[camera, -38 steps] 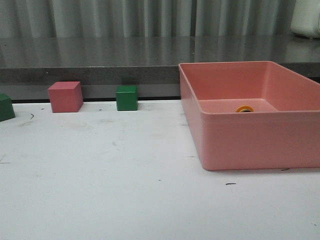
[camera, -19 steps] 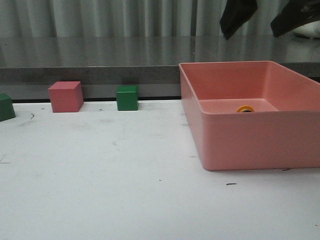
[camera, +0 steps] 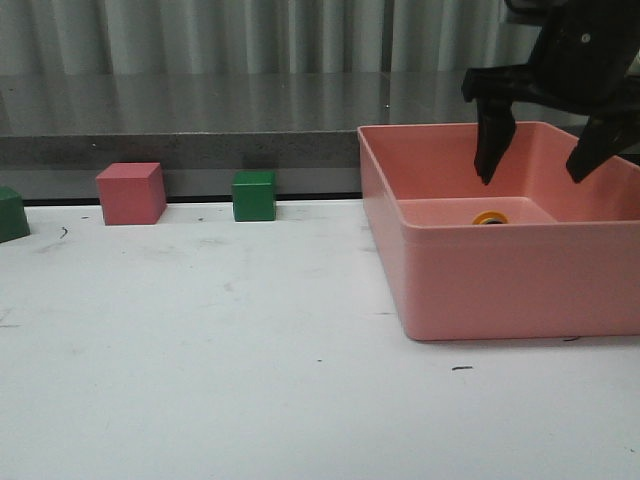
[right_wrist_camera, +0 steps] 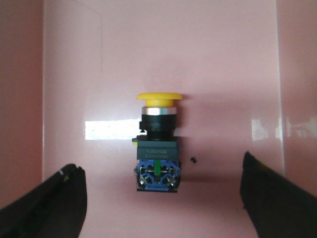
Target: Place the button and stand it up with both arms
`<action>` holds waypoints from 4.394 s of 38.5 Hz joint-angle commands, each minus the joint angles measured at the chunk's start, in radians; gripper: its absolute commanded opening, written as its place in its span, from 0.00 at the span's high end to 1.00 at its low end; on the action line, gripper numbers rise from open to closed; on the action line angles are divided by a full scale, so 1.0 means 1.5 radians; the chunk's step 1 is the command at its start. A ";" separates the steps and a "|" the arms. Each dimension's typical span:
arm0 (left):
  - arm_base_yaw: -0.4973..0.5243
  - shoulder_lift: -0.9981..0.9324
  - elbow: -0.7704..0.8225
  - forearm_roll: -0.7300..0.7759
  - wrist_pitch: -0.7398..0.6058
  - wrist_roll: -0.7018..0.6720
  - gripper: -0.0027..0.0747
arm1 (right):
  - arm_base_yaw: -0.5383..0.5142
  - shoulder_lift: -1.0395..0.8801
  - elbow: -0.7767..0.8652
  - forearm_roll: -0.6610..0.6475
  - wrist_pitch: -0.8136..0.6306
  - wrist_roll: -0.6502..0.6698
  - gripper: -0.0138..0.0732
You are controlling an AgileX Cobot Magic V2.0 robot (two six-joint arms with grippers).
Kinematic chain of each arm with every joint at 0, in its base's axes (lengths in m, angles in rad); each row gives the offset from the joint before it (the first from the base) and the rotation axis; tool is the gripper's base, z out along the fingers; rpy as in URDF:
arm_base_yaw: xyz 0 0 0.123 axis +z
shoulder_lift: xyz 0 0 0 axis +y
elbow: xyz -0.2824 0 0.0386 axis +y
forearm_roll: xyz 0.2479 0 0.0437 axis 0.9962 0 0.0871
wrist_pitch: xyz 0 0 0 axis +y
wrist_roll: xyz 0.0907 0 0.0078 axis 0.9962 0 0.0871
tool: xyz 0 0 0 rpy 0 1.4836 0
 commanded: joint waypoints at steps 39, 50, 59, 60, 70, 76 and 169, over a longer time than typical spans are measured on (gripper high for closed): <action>0.000 0.008 -0.025 -0.004 -0.053 -0.004 0.24 | 0.000 0.095 -0.086 0.013 0.007 -0.003 0.55; 0.000 0.008 -0.025 -0.004 -0.053 -0.004 0.24 | 0.035 -0.028 -0.086 0.014 0.004 -0.007 0.55; 0.000 0.008 -0.025 -0.004 -0.053 -0.004 0.24 | 0.116 -0.101 -0.129 0.014 0.045 -0.010 0.55; 0.000 0.008 -0.025 -0.004 -0.053 -0.004 0.24 | 0.128 -0.101 -0.142 0.014 0.062 -0.012 0.55; 0.000 0.008 -0.025 -0.004 -0.053 -0.004 0.24 | 0.254 -0.031 -0.287 0.024 0.122 -0.014 0.55; 0.000 0.008 -0.025 -0.004 -0.053 -0.004 0.24 | 0.324 0.052 -0.366 0.039 0.155 -0.014 0.55; 0.000 0.008 -0.025 -0.004 -0.053 -0.004 0.24 | 0.318 0.125 -0.549 0.044 0.392 0.007 0.92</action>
